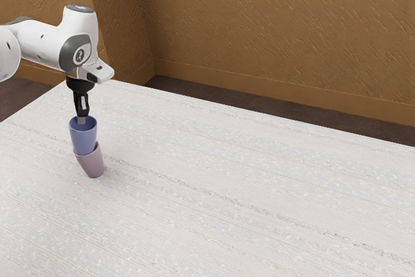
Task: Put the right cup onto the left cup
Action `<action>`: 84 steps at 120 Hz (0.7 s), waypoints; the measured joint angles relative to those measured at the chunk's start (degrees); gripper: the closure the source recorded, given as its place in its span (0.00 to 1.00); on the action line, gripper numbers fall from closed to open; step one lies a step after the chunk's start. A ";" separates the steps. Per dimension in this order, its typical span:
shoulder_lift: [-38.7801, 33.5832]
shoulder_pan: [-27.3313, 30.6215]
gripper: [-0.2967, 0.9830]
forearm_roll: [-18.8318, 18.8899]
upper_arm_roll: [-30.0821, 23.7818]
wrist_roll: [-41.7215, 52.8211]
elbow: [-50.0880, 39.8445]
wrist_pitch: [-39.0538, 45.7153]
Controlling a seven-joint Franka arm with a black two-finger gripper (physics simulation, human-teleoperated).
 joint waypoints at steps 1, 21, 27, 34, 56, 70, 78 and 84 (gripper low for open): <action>0.03 -0.01 0.79 0.00 -0.01 0.01 0.00 0.00; -0.19 -0.19 0.51 0.04 -0.16 0.25 0.25 -0.20; -0.40 -0.29 0.45 0.03 -0.30 0.32 0.72 -0.36; -0.96 -0.41 0.40 -0.06 -0.51 0.40 1.38 -0.72; -5.65 -5.07 0.30 -2.70 -0.99 0.68 2.92 -3.67; -9.41 -10.72 0.27 -3.79 -0.70 0.87 3.05 -6.07; -11.78 -13.29 0.26 -4.19 -0.37 0.93 2.33 -7.28; -13.45 -15.03 0.26 -4.37 -0.29 0.92 2.06 -8.41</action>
